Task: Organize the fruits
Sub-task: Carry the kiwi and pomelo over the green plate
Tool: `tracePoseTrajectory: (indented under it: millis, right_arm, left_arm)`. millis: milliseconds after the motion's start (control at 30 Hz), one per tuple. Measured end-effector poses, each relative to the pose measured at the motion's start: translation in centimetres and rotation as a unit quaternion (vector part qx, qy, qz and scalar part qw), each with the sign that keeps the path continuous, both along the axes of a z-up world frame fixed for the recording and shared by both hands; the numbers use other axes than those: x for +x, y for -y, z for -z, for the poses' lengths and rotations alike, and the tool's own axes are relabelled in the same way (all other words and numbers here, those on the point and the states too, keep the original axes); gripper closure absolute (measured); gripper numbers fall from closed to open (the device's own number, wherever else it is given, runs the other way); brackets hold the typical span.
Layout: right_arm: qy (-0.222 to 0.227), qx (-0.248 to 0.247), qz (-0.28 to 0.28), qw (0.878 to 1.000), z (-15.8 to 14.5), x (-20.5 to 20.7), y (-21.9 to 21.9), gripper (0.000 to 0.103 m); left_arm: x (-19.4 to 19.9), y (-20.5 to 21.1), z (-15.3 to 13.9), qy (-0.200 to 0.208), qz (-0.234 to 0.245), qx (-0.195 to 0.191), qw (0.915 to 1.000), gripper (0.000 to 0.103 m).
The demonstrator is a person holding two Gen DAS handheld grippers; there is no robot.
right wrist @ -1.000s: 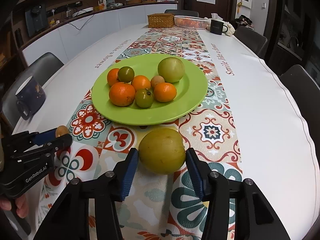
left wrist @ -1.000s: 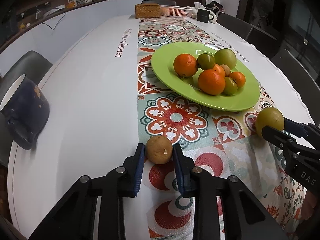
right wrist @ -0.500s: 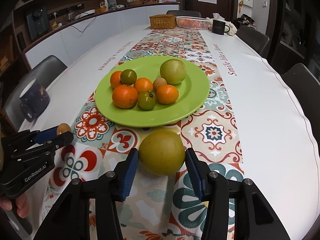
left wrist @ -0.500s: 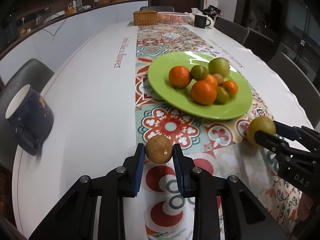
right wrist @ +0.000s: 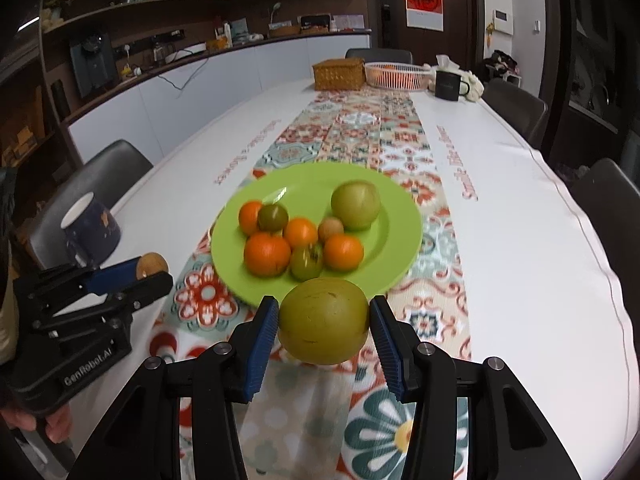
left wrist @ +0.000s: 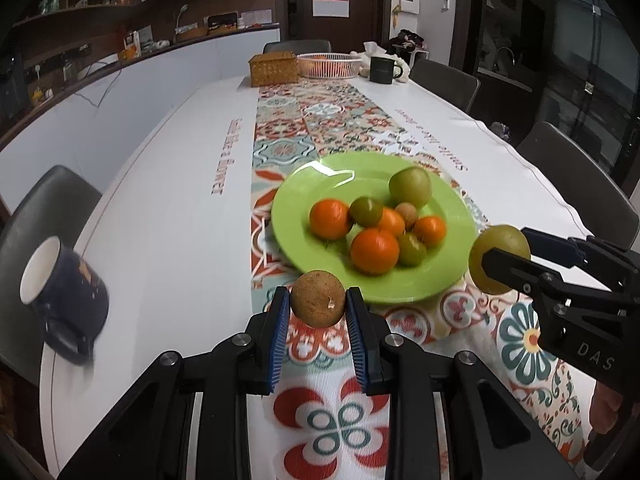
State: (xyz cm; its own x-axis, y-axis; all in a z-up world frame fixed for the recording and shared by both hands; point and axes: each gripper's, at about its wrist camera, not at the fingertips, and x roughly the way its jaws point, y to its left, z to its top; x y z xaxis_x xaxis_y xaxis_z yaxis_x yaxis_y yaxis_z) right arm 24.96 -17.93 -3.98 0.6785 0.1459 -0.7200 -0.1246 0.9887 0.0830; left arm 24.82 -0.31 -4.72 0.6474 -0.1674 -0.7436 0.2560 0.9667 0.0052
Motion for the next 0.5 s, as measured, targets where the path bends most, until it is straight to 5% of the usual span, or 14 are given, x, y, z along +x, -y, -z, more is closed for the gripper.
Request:
tracePoseTrajectory:
  millis: [500]
  right_arm:
    - [0.024,-0.004,0.005,1.0,-1.8,5.3,1.4,0.055]
  left_arm:
    - [5.1,2.9,-1.0,0.015,0.022,-0.004,0.9996,0.074]
